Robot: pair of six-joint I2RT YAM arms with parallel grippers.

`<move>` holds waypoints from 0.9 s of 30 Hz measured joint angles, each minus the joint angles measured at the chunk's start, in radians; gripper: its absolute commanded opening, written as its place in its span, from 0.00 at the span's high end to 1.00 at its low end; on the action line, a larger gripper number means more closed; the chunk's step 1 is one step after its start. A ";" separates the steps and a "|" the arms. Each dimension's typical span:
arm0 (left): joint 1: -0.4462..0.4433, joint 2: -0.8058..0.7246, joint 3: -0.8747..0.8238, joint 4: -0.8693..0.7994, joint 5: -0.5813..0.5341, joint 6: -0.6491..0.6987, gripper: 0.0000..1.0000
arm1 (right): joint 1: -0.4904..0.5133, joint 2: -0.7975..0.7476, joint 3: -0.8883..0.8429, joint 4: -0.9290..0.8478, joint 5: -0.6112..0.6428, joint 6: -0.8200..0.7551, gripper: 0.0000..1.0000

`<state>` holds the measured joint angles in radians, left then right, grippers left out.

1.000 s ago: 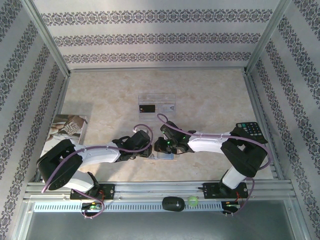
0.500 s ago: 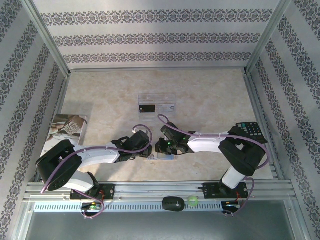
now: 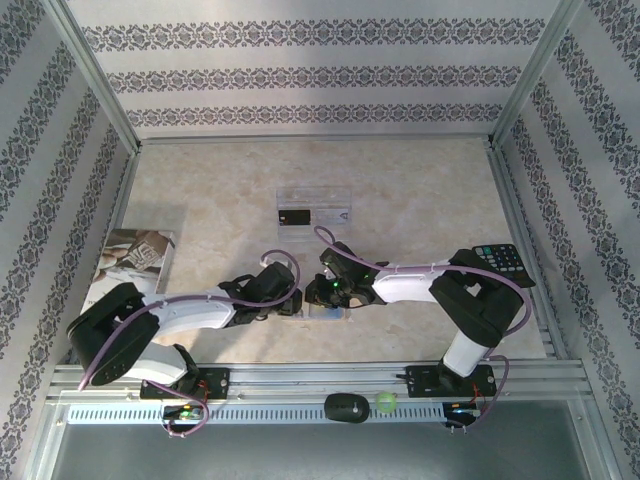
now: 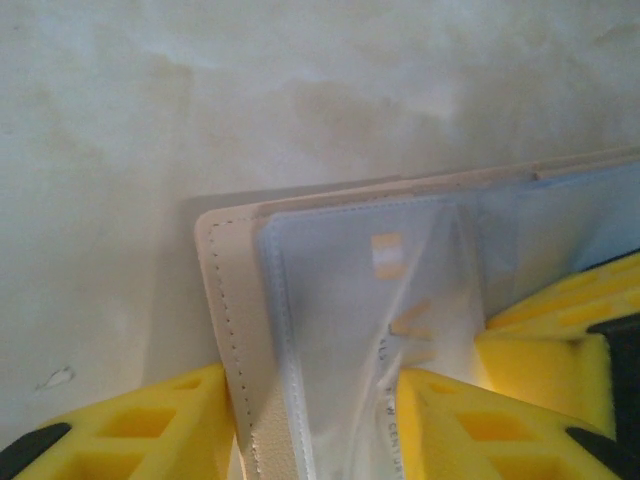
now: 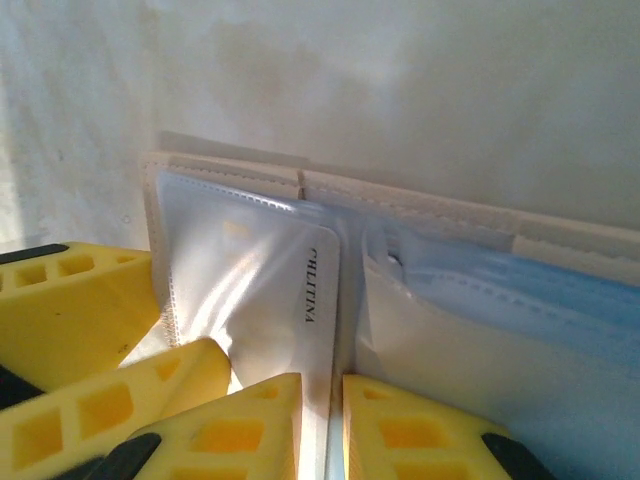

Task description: Take the credit cards out of the card holder

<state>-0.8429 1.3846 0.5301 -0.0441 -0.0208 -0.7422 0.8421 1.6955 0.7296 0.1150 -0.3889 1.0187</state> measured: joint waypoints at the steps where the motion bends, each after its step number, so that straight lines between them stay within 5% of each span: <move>1: 0.000 -0.020 -0.009 -0.009 -0.002 0.000 0.51 | 0.000 0.004 0.000 0.010 -0.006 0.000 0.81; 9: 0.003 -0.187 -0.036 -0.072 -0.044 0.006 0.63 | 0.000 0.017 -0.001 0.047 -0.021 0.001 0.82; 27: 0.058 -0.055 -0.043 -0.075 -0.036 0.027 0.66 | 0.000 0.028 0.008 0.049 -0.029 -0.003 0.84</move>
<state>-0.7849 1.3296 0.4873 -0.1192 -0.0566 -0.7155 0.8425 1.7237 0.7372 0.1642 -0.4183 1.0157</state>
